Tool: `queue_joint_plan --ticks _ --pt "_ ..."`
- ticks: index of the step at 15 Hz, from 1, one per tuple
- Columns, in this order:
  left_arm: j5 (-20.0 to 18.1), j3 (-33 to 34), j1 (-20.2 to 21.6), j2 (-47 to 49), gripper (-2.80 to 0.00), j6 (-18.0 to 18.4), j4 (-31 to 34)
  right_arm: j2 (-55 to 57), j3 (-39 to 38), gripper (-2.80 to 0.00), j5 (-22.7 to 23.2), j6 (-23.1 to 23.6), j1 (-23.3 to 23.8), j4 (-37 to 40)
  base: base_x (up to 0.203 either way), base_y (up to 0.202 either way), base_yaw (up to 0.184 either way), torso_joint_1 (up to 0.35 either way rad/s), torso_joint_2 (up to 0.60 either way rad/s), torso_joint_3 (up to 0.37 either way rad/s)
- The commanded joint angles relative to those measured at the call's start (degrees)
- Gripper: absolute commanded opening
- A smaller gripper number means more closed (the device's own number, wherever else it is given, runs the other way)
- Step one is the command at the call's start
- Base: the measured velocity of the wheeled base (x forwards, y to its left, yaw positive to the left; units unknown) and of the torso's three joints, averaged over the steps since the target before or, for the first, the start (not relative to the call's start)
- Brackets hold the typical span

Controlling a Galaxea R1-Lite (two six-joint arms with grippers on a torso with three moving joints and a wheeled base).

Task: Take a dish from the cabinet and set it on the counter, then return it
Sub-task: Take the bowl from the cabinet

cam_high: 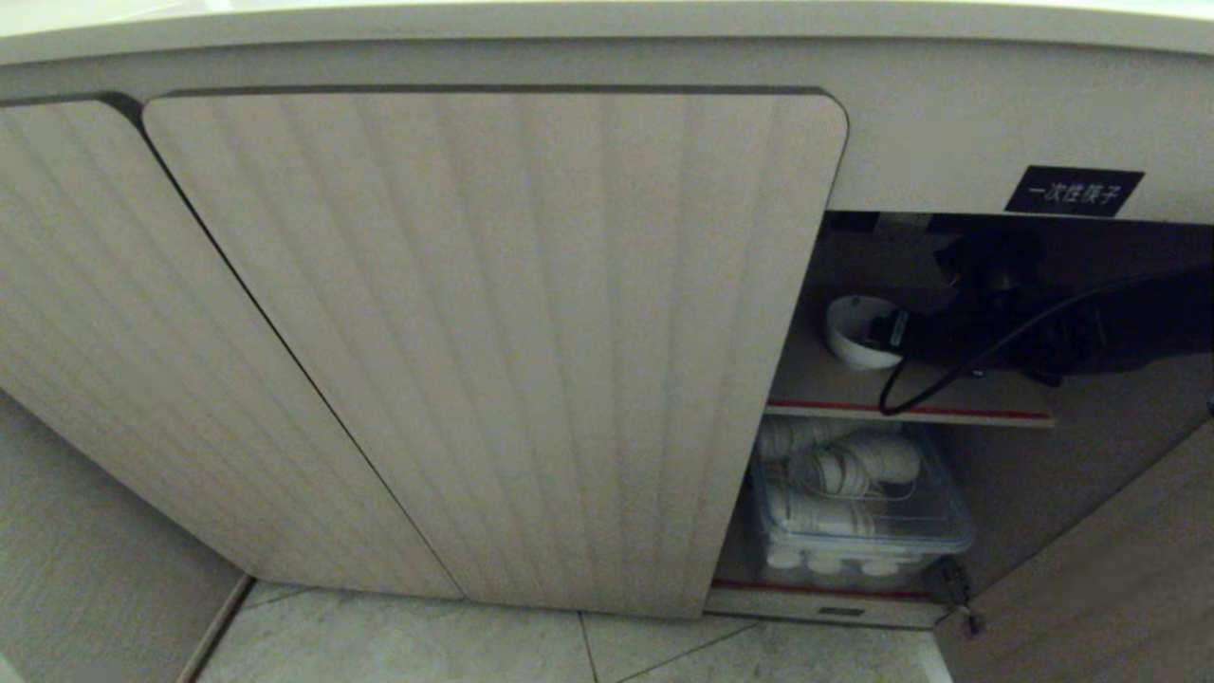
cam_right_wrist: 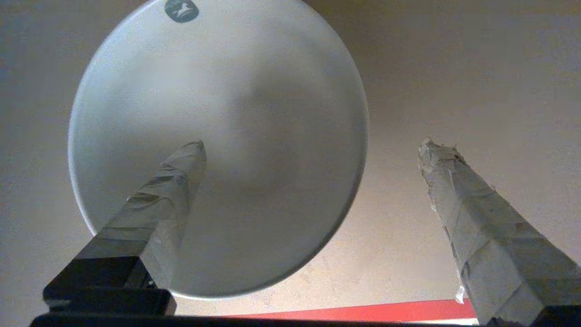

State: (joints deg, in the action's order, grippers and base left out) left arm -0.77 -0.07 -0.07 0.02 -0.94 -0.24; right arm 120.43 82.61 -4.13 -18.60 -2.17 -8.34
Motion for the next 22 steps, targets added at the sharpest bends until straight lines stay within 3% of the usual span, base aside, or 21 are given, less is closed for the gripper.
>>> queue_joint_plan --ticks 1,2,22 --pt "0.0 0.0 0.0 0.0 -2.80 0.0 0.0 0.0 -0.1 -2.01 -0.1 -0.1 0.0 -0.2 0.000 0.000 0.000 0.000 0.00 0.000" --pt "0.0 0.0 0.0 0.0 -2.80 0.0 0.0 0.0 -0.2 -2.80 -0.1 -0.1 0.0 -0.2 0.000 0.000 0.000 0.000 0.00 0.000" --pt "0.0 0.0 0.0 0.0 -2.80 0.0 0.0 -2.3 -2.6 -2.80 0.2 -0.3 0.0 0.1 0.000 0.000 0.000 0.000 0.00 0.000"
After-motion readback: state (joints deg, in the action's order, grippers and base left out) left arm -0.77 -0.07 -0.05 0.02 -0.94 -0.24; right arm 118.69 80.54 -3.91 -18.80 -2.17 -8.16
